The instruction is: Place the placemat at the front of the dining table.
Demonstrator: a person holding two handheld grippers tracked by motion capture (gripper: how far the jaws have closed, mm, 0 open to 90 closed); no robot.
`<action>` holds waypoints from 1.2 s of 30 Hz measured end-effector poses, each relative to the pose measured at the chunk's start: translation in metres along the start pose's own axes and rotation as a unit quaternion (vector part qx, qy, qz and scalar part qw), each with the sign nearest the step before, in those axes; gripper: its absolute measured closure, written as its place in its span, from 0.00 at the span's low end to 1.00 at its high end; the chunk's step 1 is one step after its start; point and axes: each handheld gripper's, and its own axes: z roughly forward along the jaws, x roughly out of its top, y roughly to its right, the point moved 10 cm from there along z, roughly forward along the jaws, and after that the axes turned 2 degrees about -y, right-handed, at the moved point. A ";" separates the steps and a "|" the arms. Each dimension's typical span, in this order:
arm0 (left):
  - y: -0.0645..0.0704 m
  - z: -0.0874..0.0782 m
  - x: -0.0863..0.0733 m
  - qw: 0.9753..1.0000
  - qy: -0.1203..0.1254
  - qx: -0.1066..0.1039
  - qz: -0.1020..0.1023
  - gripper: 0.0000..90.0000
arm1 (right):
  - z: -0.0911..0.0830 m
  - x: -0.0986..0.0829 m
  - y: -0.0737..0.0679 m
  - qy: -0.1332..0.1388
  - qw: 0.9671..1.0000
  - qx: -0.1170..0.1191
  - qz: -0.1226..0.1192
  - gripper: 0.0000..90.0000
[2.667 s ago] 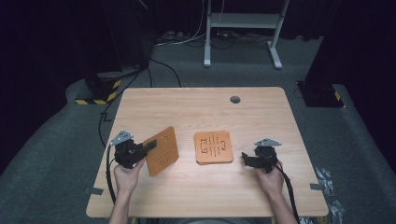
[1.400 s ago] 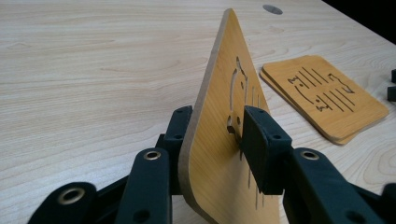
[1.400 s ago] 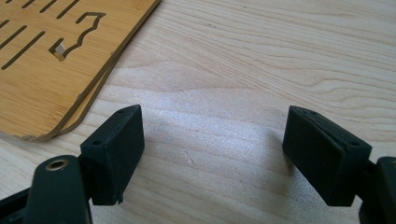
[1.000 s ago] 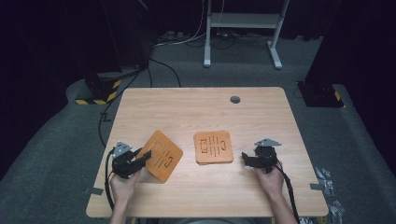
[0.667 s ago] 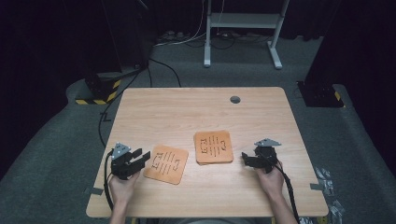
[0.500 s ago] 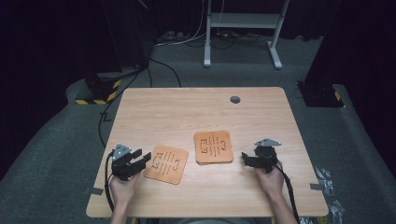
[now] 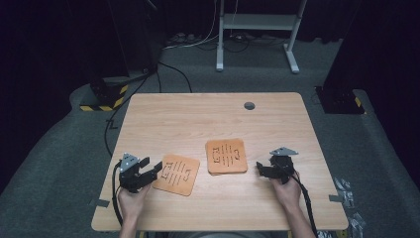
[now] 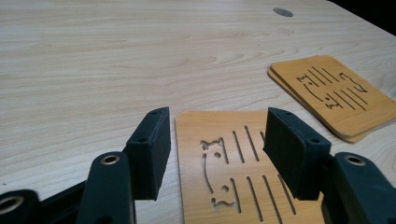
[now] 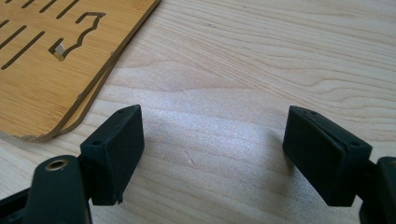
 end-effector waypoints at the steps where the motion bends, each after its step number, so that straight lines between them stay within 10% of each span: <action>1: 0.002 0.000 0.001 1.000 0.001 -0.002 0.002 0.45 | 0.000 0.000 0.000 0.000 1.000 0.000 0.000 0.23; 36: 0.018 0.018 0.028 1.000 -0.001 -0.002 0.030 0.46 | 0.000 0.000 -0.001 0.000 1.000 0.001 0.002 0.23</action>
